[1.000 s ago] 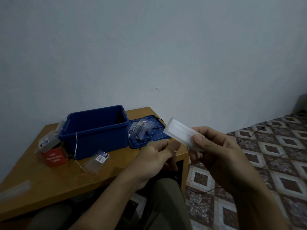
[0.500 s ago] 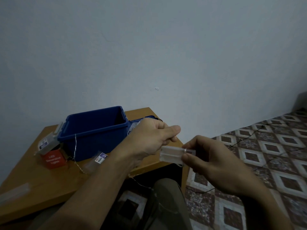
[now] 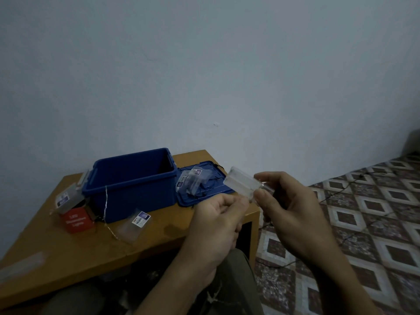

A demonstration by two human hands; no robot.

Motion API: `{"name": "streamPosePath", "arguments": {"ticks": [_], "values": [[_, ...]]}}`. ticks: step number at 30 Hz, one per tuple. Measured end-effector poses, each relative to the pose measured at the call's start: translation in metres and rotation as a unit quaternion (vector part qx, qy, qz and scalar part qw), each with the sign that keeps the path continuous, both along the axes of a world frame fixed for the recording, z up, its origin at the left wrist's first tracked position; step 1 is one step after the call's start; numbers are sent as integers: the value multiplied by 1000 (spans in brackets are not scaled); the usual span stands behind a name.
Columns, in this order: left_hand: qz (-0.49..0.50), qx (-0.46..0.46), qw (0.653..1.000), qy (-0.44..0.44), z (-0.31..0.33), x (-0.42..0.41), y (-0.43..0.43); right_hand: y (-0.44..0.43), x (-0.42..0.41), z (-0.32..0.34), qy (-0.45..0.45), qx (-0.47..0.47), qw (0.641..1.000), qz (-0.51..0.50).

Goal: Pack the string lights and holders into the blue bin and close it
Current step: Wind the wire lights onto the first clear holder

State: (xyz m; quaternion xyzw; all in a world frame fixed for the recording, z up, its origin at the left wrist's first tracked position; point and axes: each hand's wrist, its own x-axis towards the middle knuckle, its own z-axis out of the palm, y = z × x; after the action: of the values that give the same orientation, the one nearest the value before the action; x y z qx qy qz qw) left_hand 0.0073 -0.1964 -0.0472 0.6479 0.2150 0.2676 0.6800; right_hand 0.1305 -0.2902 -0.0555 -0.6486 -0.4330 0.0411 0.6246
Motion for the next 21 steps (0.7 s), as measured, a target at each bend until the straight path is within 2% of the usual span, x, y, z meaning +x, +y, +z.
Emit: {"name": "streamPosePath", "arguments": {"ticks": [7,11,15,21], "values": [[-22,23,999,3,1,-4,3,-2,-2,6,106,64,989,75],[-51,-35,998,-23,4,-6,5,-2,-2,7,147,81,982,90],[-83,-123,987,-57,1,-6,5,0,-4,7,164,89,977,105],[-71,-106,990,-58,-4,-4,10,0,-4,6,156,75,978,116]]}}
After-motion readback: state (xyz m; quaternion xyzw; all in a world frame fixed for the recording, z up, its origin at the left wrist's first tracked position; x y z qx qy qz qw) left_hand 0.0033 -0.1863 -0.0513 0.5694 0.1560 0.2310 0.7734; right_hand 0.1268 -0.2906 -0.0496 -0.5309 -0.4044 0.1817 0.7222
